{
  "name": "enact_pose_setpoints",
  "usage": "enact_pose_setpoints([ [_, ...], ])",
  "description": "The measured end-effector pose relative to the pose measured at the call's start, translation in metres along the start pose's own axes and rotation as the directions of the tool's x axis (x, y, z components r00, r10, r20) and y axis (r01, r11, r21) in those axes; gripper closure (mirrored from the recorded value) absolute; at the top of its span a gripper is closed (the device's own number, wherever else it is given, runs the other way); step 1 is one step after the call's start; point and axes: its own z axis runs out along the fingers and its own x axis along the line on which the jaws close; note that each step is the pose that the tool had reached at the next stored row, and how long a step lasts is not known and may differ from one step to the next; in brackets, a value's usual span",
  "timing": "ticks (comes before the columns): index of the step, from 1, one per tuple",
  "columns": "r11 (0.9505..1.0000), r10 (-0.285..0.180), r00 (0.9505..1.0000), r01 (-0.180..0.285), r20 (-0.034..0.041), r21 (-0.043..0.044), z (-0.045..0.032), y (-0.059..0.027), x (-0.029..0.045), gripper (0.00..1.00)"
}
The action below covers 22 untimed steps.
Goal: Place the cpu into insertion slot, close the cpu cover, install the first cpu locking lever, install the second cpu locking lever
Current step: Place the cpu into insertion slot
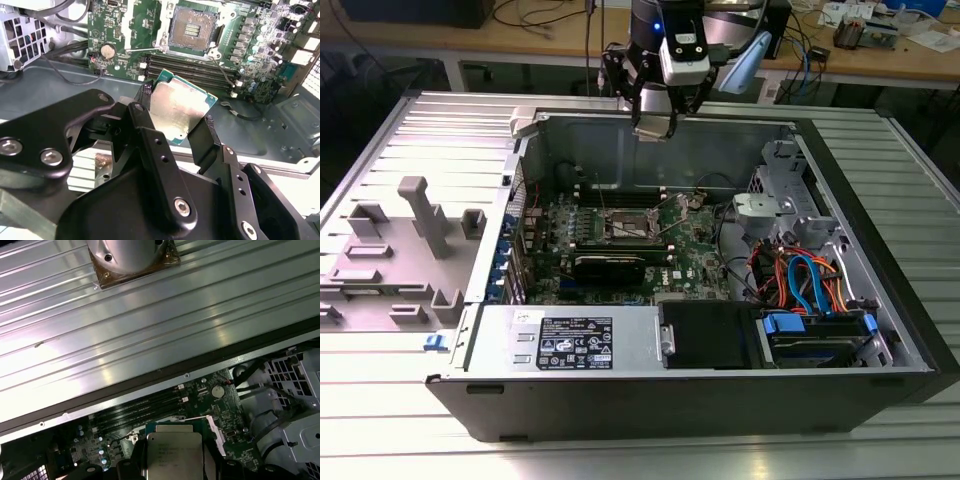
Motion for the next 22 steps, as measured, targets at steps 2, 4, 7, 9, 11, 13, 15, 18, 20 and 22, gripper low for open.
enact_pose_setpoints([
  [2, 1.0, 0.002, 1.0, -0.002, 0.0, 0.0002, 0.0, -0.0001, 0.0001, 0.45],
  [4, 0.9999, 0.011, 0.9999, -0.011, 0.0009, 0.0001, 0.0001, -0.0002, 0.0002, 0.45],
  [7, 0.9988, 0.05, 0.9988, -0.05, 0.0044, -0.0009, 0.0005, -0.0002, 0.0002, 0.45],
  [9, 0.9985, 0.056, 0.9984, -0.056, 0.005, -0.0012, 0.0006, -0.0003, 0.0003, 0.45],
  [11, 0.9984, 0.056, 0.9984, -0.056, 0.005, -0.0011, 0.0005, -0.0003, 0.0003, 0.45],
  [13, 0.9984, 0.056, 0.9984, -0.056, 0.005, -0.0011, 0.0005, -0.0003, 0.0003, 0.45],
  [15, 0.9984, 0.056, 0.9984, -0.056, 0.005, -0.0011, 0.0005, -0.0003, 0.0003, 0.45],
  [18, 0.9984, 0.056, 0.9984, -0.056, 0.005, -0.0011, 0.0005, -0.0003, 0.0003, 0.45],
  [20, 0.9983, 0.058, 0.9983, -0.058, 0.0052, -0.0012, 0.0005, -0.0003, 0.0003, 0.45],
  [22, 0.9981, 0.062, 0.9981, -0.062, 0.0055, -0.0012, 0.0005, -0.0003, 0.0003, 0.45],
])
